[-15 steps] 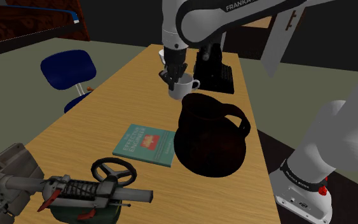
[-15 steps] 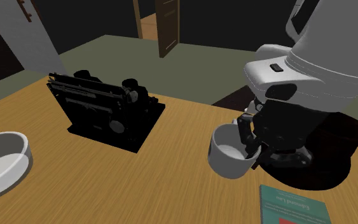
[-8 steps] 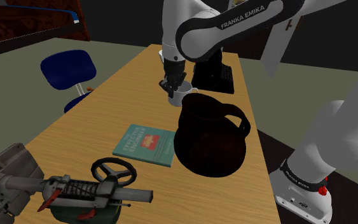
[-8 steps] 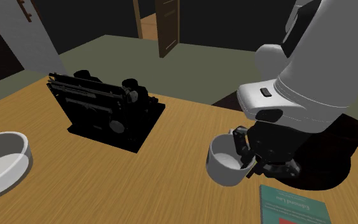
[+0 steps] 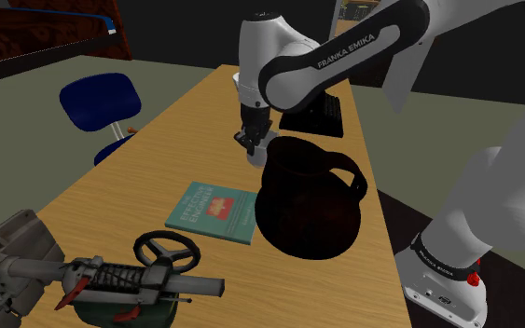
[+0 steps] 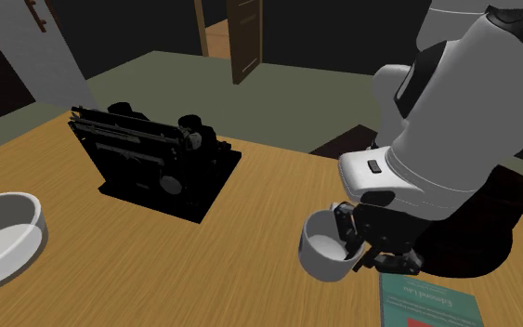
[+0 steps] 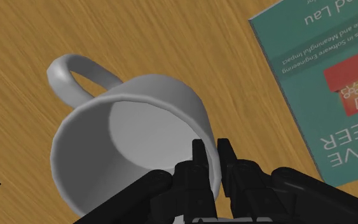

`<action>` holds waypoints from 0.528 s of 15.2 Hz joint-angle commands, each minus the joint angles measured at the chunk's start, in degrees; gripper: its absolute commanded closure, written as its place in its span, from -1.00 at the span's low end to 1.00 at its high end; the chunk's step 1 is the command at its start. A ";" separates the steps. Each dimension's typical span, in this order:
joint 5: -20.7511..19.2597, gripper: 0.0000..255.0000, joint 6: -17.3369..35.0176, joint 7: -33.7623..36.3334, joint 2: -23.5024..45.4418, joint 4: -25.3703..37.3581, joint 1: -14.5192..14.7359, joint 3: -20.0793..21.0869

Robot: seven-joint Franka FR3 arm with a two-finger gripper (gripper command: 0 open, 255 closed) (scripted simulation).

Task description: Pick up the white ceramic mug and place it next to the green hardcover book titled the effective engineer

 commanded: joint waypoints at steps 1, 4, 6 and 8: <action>-0.38 1.00 1.62 0.31 0.88 -0.74 -0.04 -0.02; -0.96 1.00 3.86 0.88 2.12 -1.79 -0.07 -0.03; -1.40 1.00 5.34 1.28 3.01 -2.43 -0.08 -0.04; -1.55 1.00 5.84 1.42 3.32 -2.64 -0.08 -0.06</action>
